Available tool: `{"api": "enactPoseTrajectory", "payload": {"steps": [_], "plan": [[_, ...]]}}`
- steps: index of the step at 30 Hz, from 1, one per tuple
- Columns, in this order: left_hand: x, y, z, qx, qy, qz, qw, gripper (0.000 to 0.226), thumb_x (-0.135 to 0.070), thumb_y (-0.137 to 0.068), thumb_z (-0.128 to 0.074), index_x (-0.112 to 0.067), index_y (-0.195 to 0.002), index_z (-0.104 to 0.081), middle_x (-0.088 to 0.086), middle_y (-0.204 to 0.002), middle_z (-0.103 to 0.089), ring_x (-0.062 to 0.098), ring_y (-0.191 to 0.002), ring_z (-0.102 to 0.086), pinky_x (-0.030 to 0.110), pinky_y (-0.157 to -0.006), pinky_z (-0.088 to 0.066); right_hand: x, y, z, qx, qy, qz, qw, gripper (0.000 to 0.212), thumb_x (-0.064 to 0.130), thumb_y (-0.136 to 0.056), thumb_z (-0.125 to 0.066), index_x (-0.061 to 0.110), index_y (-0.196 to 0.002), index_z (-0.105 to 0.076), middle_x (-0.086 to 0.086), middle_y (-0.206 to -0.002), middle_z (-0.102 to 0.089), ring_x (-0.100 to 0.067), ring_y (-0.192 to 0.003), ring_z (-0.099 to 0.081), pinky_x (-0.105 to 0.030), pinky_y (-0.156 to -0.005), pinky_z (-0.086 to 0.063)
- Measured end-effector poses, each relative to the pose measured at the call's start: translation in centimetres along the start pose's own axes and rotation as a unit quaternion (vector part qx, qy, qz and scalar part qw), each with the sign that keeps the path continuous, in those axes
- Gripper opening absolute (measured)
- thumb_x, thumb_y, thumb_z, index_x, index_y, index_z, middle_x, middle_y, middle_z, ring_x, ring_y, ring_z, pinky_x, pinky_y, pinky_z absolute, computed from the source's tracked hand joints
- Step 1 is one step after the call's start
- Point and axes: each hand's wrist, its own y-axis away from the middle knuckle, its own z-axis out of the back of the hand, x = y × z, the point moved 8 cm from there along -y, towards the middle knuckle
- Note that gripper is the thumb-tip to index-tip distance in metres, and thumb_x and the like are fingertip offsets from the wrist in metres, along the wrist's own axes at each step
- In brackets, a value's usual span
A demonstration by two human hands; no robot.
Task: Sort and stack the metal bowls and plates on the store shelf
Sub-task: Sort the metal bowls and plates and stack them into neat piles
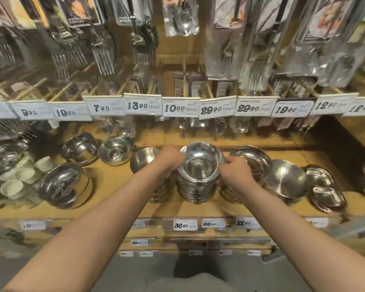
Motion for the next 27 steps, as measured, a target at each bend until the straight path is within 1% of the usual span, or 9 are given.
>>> {"api": "enactPoseTrajectory", "payload": {"steps": [3, 6, 9, 11, 13, 15, 20, 23, 27], "plan": [[0.6, -0.4, -0.9, 0.019, 0.026, 0.02, 0.999, 0.04, -0.008, -0.093, -0.059, 0.005, -0.131, -0.054, 0.023, -0.121, -0.066, 0.037, -0.105, -0.068, 0.041, -0.082, -0.06, -0.4, 0.1, -0.7, -0.008, 0.001, -0.005, 1.0, 0.015, 0.013, -0.087, -0.061, 0.007, -0.078, -0.071, -0.013, -0.081, -0.072, -0.034, -0.08, -0.068, -0.044, -0.071, -0.058], [0.8, -0.3, -1.1, 0.011, 0.01, 0.021, 1.0, 0.043, -0.013, -0.093, -0.06, 0.005, -0.131, -0.051, 0.014, -0.12, -0.063, 0.029, -0.1, -0.062, 0.033, -0.069, -0.05, -0.6, 0.1, -1.5, -0.008, 0.006, -0.003, 1.0, 0.012, 0.011, -0.088, -0.059, 0.004, -0.088, -0.068, -0.013, -0.085, -0.068, -0.028, -0.078, -0.059, -0.032, -0.062, -0.045], [0.8, -0.3, -1.7, 0.013, 0.012, 0.026, 1.0, 0.037, -0.006, -0.091, -0.052, 0.005, -0.126, -0.054, 0.008, -0.097, -0.06, 0.019, -0.08, -0.056, 0.03, -0.061, -0.046, -0.5, 0.3, -2.2, -0.003, 0.018, 0.004, 1.0, 0.028, 0.011, -0.089, -0.058, -0.001, -0.113, -0.062, -0.016, -0.103, -0.067, -0.028, -0.089, -0.061, -0.031, -0.063, -0.043], [0.6, -0.3, -2.0, 0.007, 0.007, 0.027, 1.0, 0.032, -0.004, -0.09, -0.051, 0.004, -0.12, -0.057, 0.003, -0.082, -0.054, 0.014, -0.07, -0.052, 0.026, -0.053, -0.043, -0.6, 0.4, -2.4, -0.004, 0.02, 0.006, 1.0, 0.035, 0.013, -0.089, -0.058, 0.001, -0.122, -0.057, -0.014, -0.109, -0.065, -0.028, -0.094, -0.062, -0.03, -0.064, -0.044], [0.5, -0.4, -2.5, 0.006, 0.014, 0.027, 1.0, 0.037, -0.002, -0.089, -0.052, 0.002, -0.125, -0.055, 0.001, -0.077, -0.049, 0.013, -0.067, -0.048, 0.024, -0.048, -0.038, -0.8, 0.4, -2.6, -0.005, 0.024, 0.005, 1.0, 0.037, 0.014, -0.09, -0.058, 0.003, -0.125, -0.055, -0.013, -0.11, -0.065, -0.027, -0.095, -0.062, -0.029, -0.062, -0.043], [0.6, -0.5, -3.0, 0.012, 0.029, 0.034, 0.999, 0.042, -0.002, -0.088, -0.052, 0.001, -0.13, -0.052, 0.001, -0.078, -0.048, 0.015, -0.069, -0.049, 0.024, -0.051, -0.04, -1.0, 0.3, -2.7, -0.001, 0.019, 0.002, 1.0, 0.039, 0.013, -0.09, -0.059, 0.004, -0.128, -0.054, -0.012, -0.111, -0.065, -0.026, -0.095, -0.063, -0.029, -0.062, -0.044], [1.2, -0.8, -3.6, 0.008, 0.061, 0.048, 0.997, 0.029, 0.001, -0.082, -0.054, 0.002, -0.111, -0.057, 0.01, -0.094, -0.064, 0.029, -0.091, -0.064, 0.031, -0.068, -0.05, -1.5, 0.0, -3.1, 0.01, 0.012, -0.004, 1.0, 0.047, 0.011, -0.09, -0.058, 0.004, -0.135, -0.048, -0.013, -0.115, -0.063, -0.02, -0.09, -0.062, -0.03, -0.064, -0.046], [1.4, -1.0, -3.8, 0.002, 0.07, 0.055, 0.996, 0.039, -0.001, -0.081, -0.053, 0.001, -0.12, -0.057, 0.014, -0.105, -0.068, 0.032, -0.095, -0.067, 0.034, -0.071, -0.053, -1.7, -0.3, -3.4, 0.019, 0.017, -0.007, 1.0, 0.055, 0.012, -0.091, -0.057, 0.003, -0.143, -0.041, -0.012, -0.117, -0.06, -0.016, -0.087, -0.058, -0.029, -0.062, -0.044], [1.9, -1.2, -4.2, -0.003, 0.082, 0.067, 0.994, 0.043, -0.004, -0.083, -0.05, 0.002, -0.125, -0.057, 0.016, -0.103, -0.07, 0.031, -0.091, -0.07, 0.032, -0.065, -0.051, -2.0, -0.6, -4.0, 0.032, 0.021, -0.009, 0.999, 0.068, 0.012, -0.092, -0.057, 0.004, -0.153, -0.028, -0.006, -0.113, -0.048, -0.012, -0.081, -0.049, -0.026, -0.064, -0.041]]}}
